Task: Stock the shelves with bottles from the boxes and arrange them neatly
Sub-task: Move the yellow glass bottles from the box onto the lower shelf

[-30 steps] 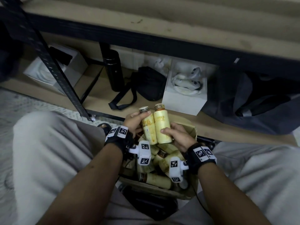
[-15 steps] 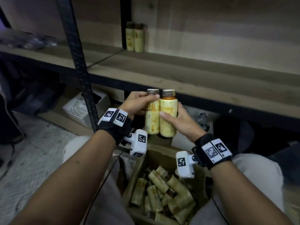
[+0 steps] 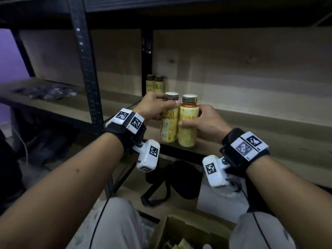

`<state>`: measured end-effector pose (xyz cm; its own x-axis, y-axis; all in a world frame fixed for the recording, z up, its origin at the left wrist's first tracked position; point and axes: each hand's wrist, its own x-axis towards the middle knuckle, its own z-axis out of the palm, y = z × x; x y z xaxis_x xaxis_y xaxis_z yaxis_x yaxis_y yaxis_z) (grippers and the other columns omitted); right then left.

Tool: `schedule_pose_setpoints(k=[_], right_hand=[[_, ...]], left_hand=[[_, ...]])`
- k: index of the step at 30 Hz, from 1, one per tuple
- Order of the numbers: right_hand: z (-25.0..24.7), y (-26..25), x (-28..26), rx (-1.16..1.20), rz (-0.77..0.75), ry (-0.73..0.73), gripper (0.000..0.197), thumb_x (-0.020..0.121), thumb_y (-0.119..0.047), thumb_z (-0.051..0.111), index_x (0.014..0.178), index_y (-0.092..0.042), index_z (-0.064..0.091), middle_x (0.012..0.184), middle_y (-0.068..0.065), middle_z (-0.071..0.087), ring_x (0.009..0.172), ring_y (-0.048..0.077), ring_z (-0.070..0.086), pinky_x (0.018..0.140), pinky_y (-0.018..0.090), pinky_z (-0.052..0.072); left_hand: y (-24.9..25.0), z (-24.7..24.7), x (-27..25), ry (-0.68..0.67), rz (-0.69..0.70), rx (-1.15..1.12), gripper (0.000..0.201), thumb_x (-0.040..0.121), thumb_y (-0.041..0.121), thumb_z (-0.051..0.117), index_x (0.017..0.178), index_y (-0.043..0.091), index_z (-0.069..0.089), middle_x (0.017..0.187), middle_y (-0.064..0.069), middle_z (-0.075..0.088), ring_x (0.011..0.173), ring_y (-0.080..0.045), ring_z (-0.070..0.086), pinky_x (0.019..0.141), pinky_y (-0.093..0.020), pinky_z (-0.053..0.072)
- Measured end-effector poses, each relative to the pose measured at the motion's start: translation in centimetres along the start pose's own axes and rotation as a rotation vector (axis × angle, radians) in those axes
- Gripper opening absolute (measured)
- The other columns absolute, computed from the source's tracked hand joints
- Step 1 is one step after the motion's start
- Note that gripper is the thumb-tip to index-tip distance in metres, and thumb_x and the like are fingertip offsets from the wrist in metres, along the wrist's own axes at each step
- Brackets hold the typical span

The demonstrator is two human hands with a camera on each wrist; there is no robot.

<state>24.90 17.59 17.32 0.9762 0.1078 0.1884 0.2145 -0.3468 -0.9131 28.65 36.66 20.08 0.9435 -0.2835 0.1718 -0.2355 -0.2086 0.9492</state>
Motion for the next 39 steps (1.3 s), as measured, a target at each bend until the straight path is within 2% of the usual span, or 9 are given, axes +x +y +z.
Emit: schedule_pose_setpoints(k=[4, 8, 14, 19, 24, 27, 30, 34, 39], right_hand=[[-1.1, 0.0, 5.1, -0.115, -0.001, 0.055, 0.047, 0.067, -0.010, 0.088, 0.106, -0.019, 0.064, 0.098, -0.002, 0.075, 0.085, 0.009, 0.072, 0.070, 0.027, 0.059], [-2.1, 0.2, 10.4, -0.289, 0.033, 0.043, 0.053, 0.062, -0.019, 0.089, 0.108, -0.019, 0.063, 0.103, -0.001, 0.072, 0.096, 0.019, 0.069, 0.088, 0.041, 0.056], [-2.9, 1.6, 18.6, -0.440, 0.099, 0.081, 0.049, 0.062, -0.025, 0.090, 0.102, -0.021, 0.062, 0.099, -0.003, 0.068, 0.093, 0.017, 0.065, 0.084, 0.035, 0.055], [-3.0, 3.4, 25.4, -0.515, 0.075, 0.096, 0.055, 0.058, -0.027, 0.092, 0.104, -0.022, 0.064, 0.100, -0.003, 0.069, 0.094, 0.018, 0.066, 0.085, 0.037, 0.057], [-2.6, 5.1, 31.3, -0.526, 0.088, 0.114, 0.057, 0.057, -0.026, 0.092, 0.106, -0.021, 0.065, 0.101, 0.000, 0.069, 0.095, 0.021, 0.066, 0.085, 0.040, 0.058], [-2.4, 6.2, 34.3, -0.506, 0.077, 0.136, 0.054, 0.060, -0.019, 0.092, 0.107, -0.016, 0.066, 0.104, 0.003, 0.069, 0.100, 0.022, 0.066, 0.086, 0.039, 0.057], [-2.1, 7.3, 36.6, -0.482, 0.071, 0.163, 0.061, 0.061, -0.016, 0.091, 0.115, -0.015, 0.063, 0.113, 0.003, 0.066, 0.108, 0.022, 0.062, 0.091, 0.040, 0.055], [-1.9, 8.4, 37.8, -0.511, 0.056, 0.194, 0.067, 0.064, -0.019, 0.091, 0.123, -0.013, 0.059, 0.119, 0.005, 0.064, 0.111, 0.025, 0.061, 0.092, 0.040, 0.054], [-1.4, 9.1, 37.7, -0.577, 0.084, 0.304, 0.078, 0.063, -0.032, 0.091, 0.125, -0.012, 0.048, 0.126, 0.010, 0.055, 0.111, 0.031, 0.059, 0.092, 0.045, 0.053]], left_hand=[[0.3, -0.5, 4.9, 0.045, -0.002, 0.067, 0.040, 0.075, 0.029, 0.082, 0.109, 0.013, 0.070, 0.100, -0.001, 0.075, 0.089, -0.014, 0.073, 0.071, -0.029, 0.060], [-0.3, -1.5, 10.8, 0.128, -0.073, 0.150, 0.048, 0.065, 0.032, 0.089, 0.104, 0.017, 0.067, 0.099, 0.000, 0.073, 0.090, -0.016, 0.071, 0.078, -0.035, 0.060], [-2.0, -3.1, 19.7, 0.328, -0.106, 0.402, 0.067, 0.057, 0.037, 0.092, 0.114, 0.011, 0.067, 0.112, -0.002, 0.068, 0.101, -0.020, 0.066, 0.090, -0.036, 0.056], [-4.1, -4.1, 25.7, 0.294, -0.071, 0.612, 0.061, 0.063, 0.047, 0.086, 0.114, 0.017, 0.071, 0.112, 0.000, 0.071, 0.102, -0.019, 0.066, 0.089, -0.029, 0.053], [-6.6, -4.6, 30.8, 0.252, 0.015, 0.598, 0.060, 0.074, 0.033, 0.082, 0.126, 0.012, 0.061, 0.128, -0.003, 0.062, 0.118, -0.020, 0.057, 0.086, -0.019, 0.040], [-7.6, -4.8, 33.6, 0.179, 0.008, 0.610, 0.044, 0.082, 0.034, 0.075, 0.119, 0.012, 0.064, 0.122, -0.006, 0.065, 0.110, -0.022, 0.060, 0.085, -0.023, 0.046], [-8.5, -5.4, 35.8, 0.188, -0.060, 0.541, 0.034, 0.074, 0.038, 0.081, 0.099, 0.016, 0.071, 0.104, -0.007, 0.072, 0.094, -0.023, 0.068, 0.084, -0.037, 0.057], [-9.6, -5.9, 37.3, 0.204, -0.095, 0.368, 0.021, 0.067, 0.034, 0.087, 0.077, 0.027, 0.070, 0.071, 0.003, 0.070, 0.060, -0.013, 0.070, 0.052, -0.027, 0.057], [-10.4, -5.0, 37.5, 0.281, -0.042, 0.345, 0.020, 0.070, 0.036, 0.085, 0.069, 0.030, 0.066, 0.069, 0.005, 0.069, 0.057, -0.011, 0.069, 0.052, -0.028, 0.059]])
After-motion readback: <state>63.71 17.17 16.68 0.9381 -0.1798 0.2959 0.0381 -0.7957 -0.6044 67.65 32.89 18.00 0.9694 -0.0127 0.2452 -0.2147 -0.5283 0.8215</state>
